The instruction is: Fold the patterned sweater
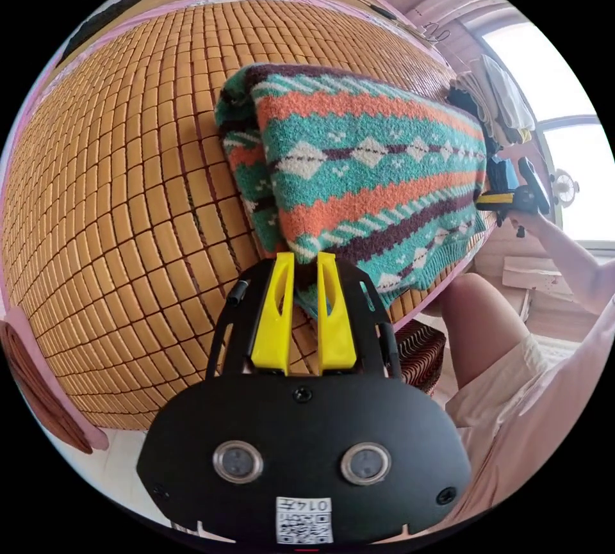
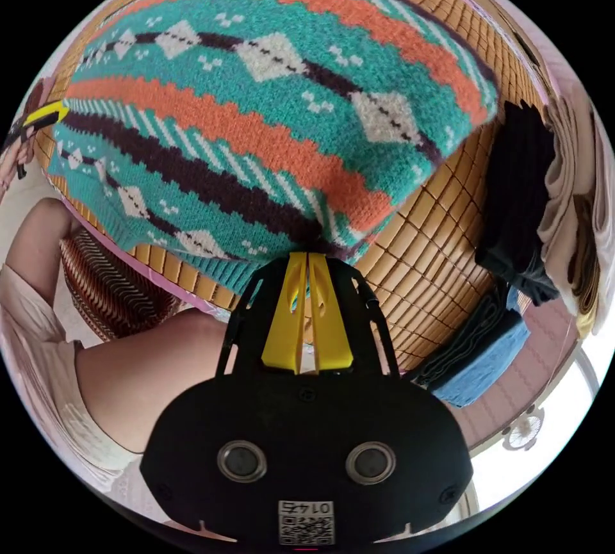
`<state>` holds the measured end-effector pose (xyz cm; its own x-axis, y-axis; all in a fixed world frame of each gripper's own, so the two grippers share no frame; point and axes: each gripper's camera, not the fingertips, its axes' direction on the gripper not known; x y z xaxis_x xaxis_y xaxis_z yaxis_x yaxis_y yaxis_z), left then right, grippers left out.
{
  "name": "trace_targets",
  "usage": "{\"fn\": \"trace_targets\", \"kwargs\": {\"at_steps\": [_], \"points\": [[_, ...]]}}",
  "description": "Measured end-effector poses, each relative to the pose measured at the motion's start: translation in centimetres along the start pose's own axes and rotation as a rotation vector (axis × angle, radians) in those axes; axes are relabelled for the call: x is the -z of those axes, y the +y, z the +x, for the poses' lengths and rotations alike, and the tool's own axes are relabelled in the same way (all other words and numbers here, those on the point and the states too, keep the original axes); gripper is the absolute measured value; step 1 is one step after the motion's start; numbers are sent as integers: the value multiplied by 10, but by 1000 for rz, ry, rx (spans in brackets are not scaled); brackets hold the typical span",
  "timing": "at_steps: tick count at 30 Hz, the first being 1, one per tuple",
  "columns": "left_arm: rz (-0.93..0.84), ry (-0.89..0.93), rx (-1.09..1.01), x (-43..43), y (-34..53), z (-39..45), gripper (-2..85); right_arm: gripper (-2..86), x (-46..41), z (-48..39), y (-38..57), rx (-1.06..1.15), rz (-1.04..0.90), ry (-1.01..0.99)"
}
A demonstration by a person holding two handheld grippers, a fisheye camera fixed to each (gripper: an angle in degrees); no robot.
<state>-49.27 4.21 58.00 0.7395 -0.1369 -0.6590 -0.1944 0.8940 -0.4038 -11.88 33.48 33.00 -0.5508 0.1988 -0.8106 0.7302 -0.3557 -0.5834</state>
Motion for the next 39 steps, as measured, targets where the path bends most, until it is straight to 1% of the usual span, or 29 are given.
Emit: {"fn": "trace_targets", "kwargs": {"at_steps": [2,5,7,9,11,14,16,21,25,28,30,32,34,36,38,39], "points": [[7,-4,-38,-8,5,4,63,-10,-3,-12,-13,76,-28,71],[22,-58,-117,-20,15,20,62,-10,-4,-13,-25,85,-22,63],[41,-125,-201,-27,25,35,59,-10,-5,-10,-32,86,-24,40],[61,-256,-353,-38,40,61,58,-10,-6,-11,-45,115,-57,32],[63,-326,-419,-47,50,76,56,-10,-8,-10,-58,131,-99,11],[35,-337,-428,-56,55,82,56,-10,-11,-3,-82,132,-190,-53],[3,-339,-445,-62,56,85,56,-10,-13,-6,-94,154,-240,-56],[-79,-464,-694,-84,71,111,56,-10,-20,-22,-118,166,-326,-1],[-61,-410,-676,-87,79,104,57,-9,-21,-35,-118,159,-291,53],[-27,-451,-676,-94,93,110,57,-8,-23,-50,-119,156,-274,110],[14,-512,-676,-100,107,117,56,-7,-27,-61,-124,148,-300,157],[50,-529,-656,-103,116,118,55,-7,-30,-69,-127,147,-317,190],[81,-497,-605,-102,120,112,55,-6,-32,-74,-128,130,-318,208],[110,-415,-517,-98,121,99,56,-6,-33,-80,-126,102,-301,221],[122,-379,-467,-96,122,94,57,-6,-33,-83,-123,99,-282,224],[126,-400,-471,-98,125,97,57,-6,-33,-83,-121,97,-273,212]]}}
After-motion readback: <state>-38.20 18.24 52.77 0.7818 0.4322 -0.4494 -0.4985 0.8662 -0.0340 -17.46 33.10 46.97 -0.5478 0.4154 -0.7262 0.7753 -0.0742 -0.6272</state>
